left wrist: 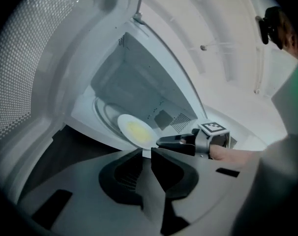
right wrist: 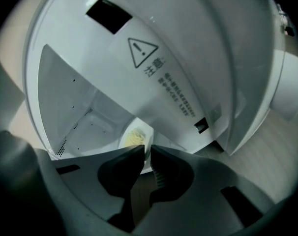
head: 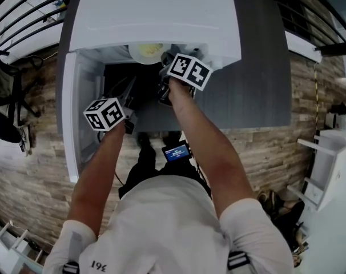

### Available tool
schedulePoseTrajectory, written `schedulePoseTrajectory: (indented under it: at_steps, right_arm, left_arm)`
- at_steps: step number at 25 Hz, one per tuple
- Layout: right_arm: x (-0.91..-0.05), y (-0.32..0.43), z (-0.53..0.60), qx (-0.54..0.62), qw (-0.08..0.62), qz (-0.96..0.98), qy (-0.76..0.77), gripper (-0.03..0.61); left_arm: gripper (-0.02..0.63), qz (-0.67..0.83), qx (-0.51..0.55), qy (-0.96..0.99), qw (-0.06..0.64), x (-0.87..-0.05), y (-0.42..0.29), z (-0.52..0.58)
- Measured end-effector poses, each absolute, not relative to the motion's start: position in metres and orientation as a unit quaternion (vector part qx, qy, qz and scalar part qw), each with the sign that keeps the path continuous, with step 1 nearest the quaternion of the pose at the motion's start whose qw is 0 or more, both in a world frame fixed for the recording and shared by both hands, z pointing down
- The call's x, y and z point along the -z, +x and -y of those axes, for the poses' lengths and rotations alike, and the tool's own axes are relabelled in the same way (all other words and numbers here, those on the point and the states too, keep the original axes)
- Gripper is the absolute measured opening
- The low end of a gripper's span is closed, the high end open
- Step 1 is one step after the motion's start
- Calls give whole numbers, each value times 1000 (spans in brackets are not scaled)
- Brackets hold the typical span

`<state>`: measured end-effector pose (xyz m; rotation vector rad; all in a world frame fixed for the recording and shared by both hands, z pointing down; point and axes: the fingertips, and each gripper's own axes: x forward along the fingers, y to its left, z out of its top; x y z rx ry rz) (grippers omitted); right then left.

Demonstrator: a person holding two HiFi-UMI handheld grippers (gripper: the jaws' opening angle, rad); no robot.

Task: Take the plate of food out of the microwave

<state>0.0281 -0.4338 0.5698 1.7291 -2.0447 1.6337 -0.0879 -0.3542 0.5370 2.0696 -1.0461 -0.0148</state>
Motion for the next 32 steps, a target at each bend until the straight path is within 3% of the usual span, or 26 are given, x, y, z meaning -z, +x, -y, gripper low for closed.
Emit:
schedulePoseTrajectory:
  at_steps: [19,32]
  right_arm:
    - [-580,52,410,-582,-51,628,515,32]
    - [-581,56,404,-583,-49,632,509,28]
  left_arm:
    - [37,398,99,759,506,-564,-79,408]
    - [37,380,94,753,529,-570,-74,406]
